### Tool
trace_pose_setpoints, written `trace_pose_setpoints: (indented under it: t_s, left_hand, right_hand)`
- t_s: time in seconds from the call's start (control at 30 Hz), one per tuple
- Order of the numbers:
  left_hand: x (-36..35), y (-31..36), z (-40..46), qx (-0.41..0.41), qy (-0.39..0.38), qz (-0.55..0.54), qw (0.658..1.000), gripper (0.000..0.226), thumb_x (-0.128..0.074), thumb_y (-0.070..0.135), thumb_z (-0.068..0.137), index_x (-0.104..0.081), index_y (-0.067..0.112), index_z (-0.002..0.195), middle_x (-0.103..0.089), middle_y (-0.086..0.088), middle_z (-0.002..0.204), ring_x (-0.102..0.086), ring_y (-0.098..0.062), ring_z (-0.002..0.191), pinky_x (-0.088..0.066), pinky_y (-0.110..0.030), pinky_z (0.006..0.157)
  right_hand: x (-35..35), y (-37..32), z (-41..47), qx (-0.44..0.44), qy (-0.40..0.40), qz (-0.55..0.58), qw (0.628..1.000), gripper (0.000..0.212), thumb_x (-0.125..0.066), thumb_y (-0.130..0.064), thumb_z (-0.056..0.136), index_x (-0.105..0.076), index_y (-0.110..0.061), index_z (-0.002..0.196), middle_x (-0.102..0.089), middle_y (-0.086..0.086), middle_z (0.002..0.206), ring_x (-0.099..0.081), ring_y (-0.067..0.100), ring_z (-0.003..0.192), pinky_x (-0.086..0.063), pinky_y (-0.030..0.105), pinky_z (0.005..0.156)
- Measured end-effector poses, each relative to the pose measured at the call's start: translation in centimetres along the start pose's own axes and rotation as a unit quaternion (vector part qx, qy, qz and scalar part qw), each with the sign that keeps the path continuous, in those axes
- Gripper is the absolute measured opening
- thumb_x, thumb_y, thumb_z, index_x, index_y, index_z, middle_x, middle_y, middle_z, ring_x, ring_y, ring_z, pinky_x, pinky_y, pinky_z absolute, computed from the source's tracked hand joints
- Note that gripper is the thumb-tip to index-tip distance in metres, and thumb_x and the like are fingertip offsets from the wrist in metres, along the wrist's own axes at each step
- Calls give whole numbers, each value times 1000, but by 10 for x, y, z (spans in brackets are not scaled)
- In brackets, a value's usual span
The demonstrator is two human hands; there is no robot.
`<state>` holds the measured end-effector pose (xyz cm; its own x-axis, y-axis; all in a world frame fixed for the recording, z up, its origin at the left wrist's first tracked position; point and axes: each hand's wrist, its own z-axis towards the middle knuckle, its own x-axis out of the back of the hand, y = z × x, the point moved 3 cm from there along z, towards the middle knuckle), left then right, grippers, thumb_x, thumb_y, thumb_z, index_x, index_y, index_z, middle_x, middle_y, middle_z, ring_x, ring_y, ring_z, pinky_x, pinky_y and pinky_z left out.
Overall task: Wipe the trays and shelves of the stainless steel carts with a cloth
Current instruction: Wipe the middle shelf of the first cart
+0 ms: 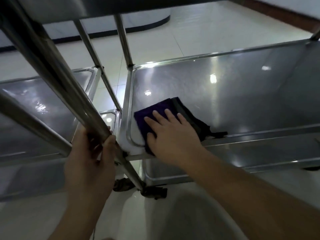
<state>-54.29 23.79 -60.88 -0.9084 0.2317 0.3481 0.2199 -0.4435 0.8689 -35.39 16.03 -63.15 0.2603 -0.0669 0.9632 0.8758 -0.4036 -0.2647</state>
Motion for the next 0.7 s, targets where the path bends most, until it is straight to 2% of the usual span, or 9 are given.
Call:
trace_pose_setpoints:
  t_s: [0.17,0.3,0.4,0.63,0.7]
  left_hand:
    - [1,1,0,-12,-5,-10,1000,19,-64,19,97,-57,27,112,-70,3,118,-70,-10,111,-56,-45,97]
    - [-2,2,-1,-24,0,-21,1000,17,-62,19,98,-56,24,113,-70,4,116,-70,-8,110,-56,-32,94]
    - [-5,4,-1,-15,16,-10,1000,20,-63,15,99,-56,28,112,-70,10,112,-68,0,106,-54,-15,89]
    - [-6,12,-8,11,43,24,999,19,-63,21,99,-58,29,116,-71,13,113,-68,5,102,-55,-17,80]
    - [-6,16,-9,9,47,46,998,18,-63,24,100,-55,33,113,-70,14,111,-67,9,99,-51,-12,78]
  right_hand:
    - [32,125,-49,-161,11,-49,986,61,-17,-55,103,-10,-42,162,-9,-13,172,-9,19,159,-9,46,129]
    - [54,194,-87,-251,-8,-72,965,66,-8,-59,99,-7,-41,163,-2,-10,173,-5,22,159,-10,50,128]
    - [51,183,-82,-260,-10,-60,964,62,-18,-52,105,-3,-37,164,-1,-10,173,-3,24,159,-8,48,128]
    - [19,57,-37,-103,0,-52,993,64,-18,-53,105,-7,-34,165,-5,-6,173,-4,30,159,-7,51,128]
    - [8,28,-25,-67,5,-50,996,64,-18,-52,105,-10,-32,165,-6,-3,173,-4,32,159,-6,53,128]
